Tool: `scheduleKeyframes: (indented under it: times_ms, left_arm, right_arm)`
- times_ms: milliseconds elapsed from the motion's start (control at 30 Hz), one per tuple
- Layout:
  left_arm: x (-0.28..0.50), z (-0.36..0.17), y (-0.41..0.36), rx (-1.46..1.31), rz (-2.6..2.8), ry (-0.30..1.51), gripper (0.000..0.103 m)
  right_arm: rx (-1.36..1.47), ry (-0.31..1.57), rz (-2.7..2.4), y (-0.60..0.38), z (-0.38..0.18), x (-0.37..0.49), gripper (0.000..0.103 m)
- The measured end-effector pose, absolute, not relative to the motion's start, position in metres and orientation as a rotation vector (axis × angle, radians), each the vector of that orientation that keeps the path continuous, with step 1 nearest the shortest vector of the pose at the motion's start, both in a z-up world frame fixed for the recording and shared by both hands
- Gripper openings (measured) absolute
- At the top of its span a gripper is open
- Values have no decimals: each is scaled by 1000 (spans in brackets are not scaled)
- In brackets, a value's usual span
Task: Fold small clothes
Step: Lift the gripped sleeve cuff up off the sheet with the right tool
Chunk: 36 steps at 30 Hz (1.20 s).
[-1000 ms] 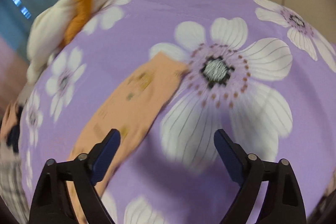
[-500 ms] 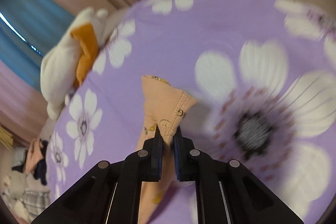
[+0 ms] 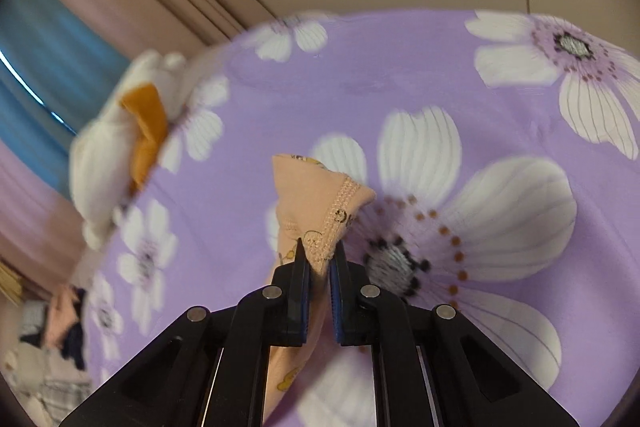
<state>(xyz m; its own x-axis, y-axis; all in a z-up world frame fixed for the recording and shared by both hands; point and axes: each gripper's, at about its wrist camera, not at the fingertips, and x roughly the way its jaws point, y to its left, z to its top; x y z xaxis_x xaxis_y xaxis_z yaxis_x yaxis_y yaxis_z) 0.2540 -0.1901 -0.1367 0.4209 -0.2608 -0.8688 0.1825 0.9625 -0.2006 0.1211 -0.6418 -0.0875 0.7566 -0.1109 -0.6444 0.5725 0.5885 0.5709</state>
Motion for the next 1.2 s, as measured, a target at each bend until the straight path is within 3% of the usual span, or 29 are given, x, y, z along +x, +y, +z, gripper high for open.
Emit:
scheduleKeyframes:
  times_ms: [133,267,500,533,567,633,700,733,767,800,833,933,1200]
  left_arm:
    - [259,-140,-196,-49,-232,1099,84]
    - [265,-141,-198,-1,-225,1055,84]
    - [278,-141,-196,-58,-212,1057,83]
    - [278,-141,-196,-67,-206,1054,83]
    - [277,-141,-197,-73,-200,1050,83]
    - [276,-142,-199,-58,-189,1045,83]
    - [275,-142,-201,-45,-185,1040,83]
    - [276,-142,-200,-53,-187,1040,83]
    - [277,-141,-199,-61,-190,1042,83]
    - [278,-140,-196,-80,-198,1046,83]
    - [278,-138,-193,-96,-199,1048,82]
    - [274,-123,-178,-157,-190,1056,61]
    - [217,-48,-91,-314,-212,963,70]
  right_arm:
    - [864,675,-439,-642,-104,121,10]
    - [890,664,-456,-650,-101,106,18]
    - [928,635,-468,-662,-96,84,19]
    - [944,632,-463,-663,-97,83,28]
    - [963,630,-460,-663,-99,83,46]
    - [987,628,-446,-661,-105,86,56]
    - [1006,654,-433,-660,-113,93,55]
    - [1006,670,-446,-659,-117,96,43]
    - [997,684,-453,-658,-118,97,22]
    - [979,702,-470,-656,-117,99,11]
    - [969,701,-481,-655,-114,97,7]
    - [935,624,-501,-654,-94,82,6]
    - [853,636,-549,-655,-87,84,6]
